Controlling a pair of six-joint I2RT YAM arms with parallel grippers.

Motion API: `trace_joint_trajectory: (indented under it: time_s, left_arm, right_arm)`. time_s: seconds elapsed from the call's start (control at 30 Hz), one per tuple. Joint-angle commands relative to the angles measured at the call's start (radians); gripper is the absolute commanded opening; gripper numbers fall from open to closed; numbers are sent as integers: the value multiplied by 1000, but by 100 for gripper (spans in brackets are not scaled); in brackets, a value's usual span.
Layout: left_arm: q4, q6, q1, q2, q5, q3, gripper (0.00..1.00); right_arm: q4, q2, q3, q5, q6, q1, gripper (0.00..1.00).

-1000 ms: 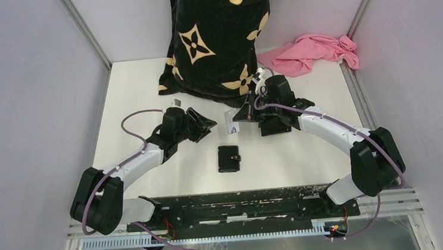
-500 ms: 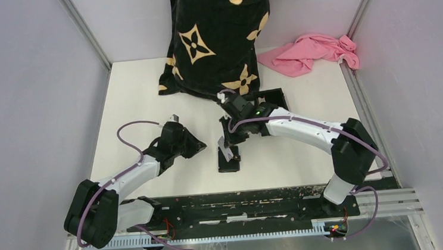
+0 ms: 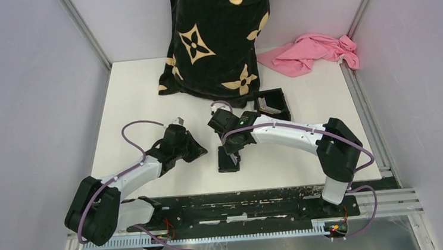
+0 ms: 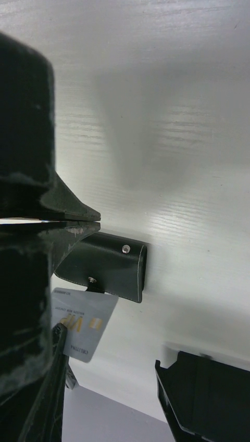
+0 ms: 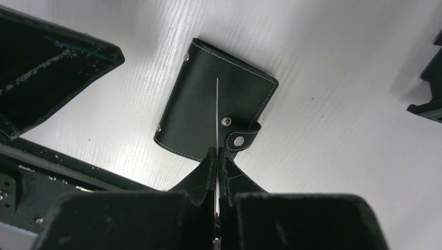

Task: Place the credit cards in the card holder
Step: Open the card holder at the center of the board.

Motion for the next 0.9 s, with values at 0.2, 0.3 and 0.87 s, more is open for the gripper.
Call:
trace_joint_trajectory:
  time_s: [0.2, 0.3, 0.87]
  left_arm:
    - [52, 58, -27, 41, 30, 4, 3]
    - [53, 57, -36, 52, 29, 10, 3]
    - [59, 57, -94, 85, 17, 27, 3]
  right_arm:
    - [19, -40, -55, 149, 43, 6, 1]
    - [15, -43, -67, 159, 47, 7, 1]
    - [188, -179, -275, 15, 162, -87, 1]
